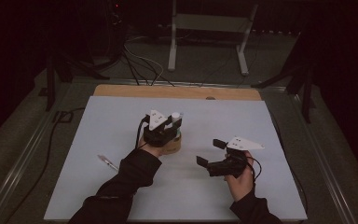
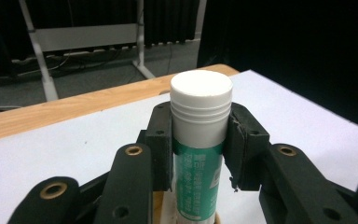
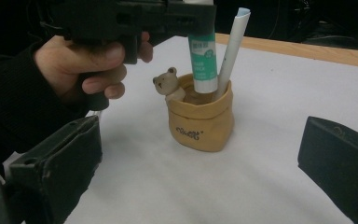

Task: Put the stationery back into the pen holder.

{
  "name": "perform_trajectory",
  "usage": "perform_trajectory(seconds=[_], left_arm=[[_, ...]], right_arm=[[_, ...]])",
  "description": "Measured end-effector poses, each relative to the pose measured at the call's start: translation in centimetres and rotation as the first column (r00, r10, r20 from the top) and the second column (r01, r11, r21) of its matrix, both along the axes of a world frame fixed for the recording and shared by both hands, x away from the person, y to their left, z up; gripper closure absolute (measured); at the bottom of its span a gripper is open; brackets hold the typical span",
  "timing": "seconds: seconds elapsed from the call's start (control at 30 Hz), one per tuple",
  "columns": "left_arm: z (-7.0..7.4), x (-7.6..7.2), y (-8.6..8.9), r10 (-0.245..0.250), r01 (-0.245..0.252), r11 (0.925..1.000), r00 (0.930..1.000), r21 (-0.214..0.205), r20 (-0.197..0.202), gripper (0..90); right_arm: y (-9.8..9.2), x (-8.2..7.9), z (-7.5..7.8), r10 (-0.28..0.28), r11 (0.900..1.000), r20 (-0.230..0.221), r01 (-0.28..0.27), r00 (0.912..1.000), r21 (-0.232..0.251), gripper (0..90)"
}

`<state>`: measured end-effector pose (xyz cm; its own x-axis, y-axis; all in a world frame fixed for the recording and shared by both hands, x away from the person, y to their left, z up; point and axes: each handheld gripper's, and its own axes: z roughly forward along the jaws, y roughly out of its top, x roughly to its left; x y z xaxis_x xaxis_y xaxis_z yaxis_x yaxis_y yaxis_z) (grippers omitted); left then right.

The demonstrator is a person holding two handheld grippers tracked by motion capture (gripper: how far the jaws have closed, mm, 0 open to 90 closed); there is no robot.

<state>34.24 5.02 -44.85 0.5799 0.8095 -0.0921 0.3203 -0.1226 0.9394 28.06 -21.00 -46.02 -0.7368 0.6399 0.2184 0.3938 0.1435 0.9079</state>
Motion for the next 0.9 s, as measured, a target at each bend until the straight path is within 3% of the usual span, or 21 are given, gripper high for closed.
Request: perform_trajectory(seconds=[0.23,0.43,0.57,0.8,0.9], left_arm=[[-0.7,-0.1,-0.5,-0.013,0.013,0.9981,0.9999,0.061,-0.001,66.7],[-1.2,0.0,-0.6,-0.001,0.003,0.9963,0.9998,0.086,-0.020,66.6],[-1.4,0.0,-0.9,0.005,-0.002,0.9922,0.9995,0.125,-0.030,66.5],[-1.3,-0.1,-1.6,-0.025,0.030,0.9827,0.9993,0.183,-0.029,65.8],[-1.0,-0.1,-1.6,-0.029,0.035,0.9840,0.9990,0.175,-0.033,65.1]], right_arm=[[0.0,0.0,-0.1,0.003,1.0000,-0.004,-0.003,1.0000,-0.001,0.0],[0.1,0.1,-0.1,0.004,1.0000,-0.007,-0.004,1.0000,-0.005,0.0],[0.1,0.1,-0.2,0.006,1.0000,-0.012,-0.006,0.9999,-0.002,0.0],[0.1,0.2,-0.2,0.008,1.0000,-0.018,-0.008,0.9998,0.002,0.0],[0.0,0.2,-0.1,0.008,1.0000,-0.015,-0.008,0.9999,0.001,0.0]])
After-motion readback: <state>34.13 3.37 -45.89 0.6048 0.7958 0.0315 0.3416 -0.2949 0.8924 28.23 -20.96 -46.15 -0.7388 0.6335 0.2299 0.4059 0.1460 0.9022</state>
